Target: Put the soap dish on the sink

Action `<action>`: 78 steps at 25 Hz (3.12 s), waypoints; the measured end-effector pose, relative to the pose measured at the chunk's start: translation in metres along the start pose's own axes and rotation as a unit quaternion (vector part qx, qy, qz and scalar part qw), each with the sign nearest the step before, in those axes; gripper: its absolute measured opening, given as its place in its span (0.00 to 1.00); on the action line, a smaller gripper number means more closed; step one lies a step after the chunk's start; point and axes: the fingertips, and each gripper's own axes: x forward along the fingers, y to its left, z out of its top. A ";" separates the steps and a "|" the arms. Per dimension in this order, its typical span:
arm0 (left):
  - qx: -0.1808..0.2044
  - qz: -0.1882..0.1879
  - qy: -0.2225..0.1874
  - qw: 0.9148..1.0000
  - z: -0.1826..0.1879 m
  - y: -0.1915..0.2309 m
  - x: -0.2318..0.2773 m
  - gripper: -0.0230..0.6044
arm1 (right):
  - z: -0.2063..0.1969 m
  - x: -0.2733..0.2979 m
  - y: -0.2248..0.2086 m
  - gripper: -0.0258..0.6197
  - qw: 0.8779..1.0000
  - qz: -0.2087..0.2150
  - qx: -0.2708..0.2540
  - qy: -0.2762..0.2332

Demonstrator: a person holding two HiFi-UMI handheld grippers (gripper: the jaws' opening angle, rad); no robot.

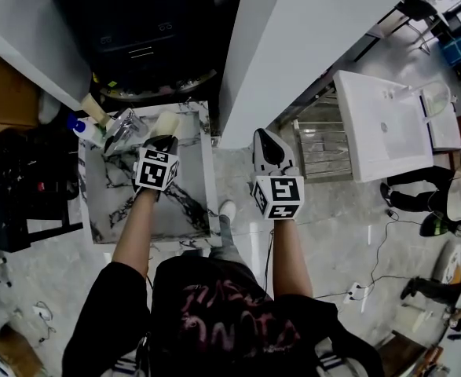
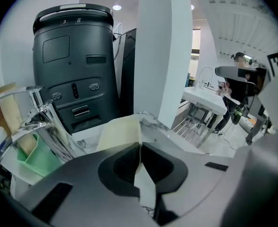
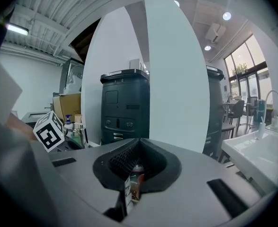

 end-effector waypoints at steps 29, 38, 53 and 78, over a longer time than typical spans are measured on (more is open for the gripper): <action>0.012 -0.014 0.022 1.000 -0.010 -0.004 0.031 0.19 | -0.017 0.010 -0.017 0.06 1.000 -0.010 0.000 0.030; 0.003 0.005 -0.029 1.000 0.015 -0.003 -0.006 0.12 | -0.006 0.005 0.002 0.06 1.000 0.000 0.000 0.014; 0.010 0.042 -0.109 0.993 0.051 -0.001 -0.085 0.07 | 0.020 -0.008 0.039 0.06 1.000 0.016 0.000 -0.014; 0.017 0.097 -0.264 0.959 0.106 0.019 -0.225 0.06 | 0.055 -0.029 0.084 0.06 0.999 0.013 -0.013 -0.051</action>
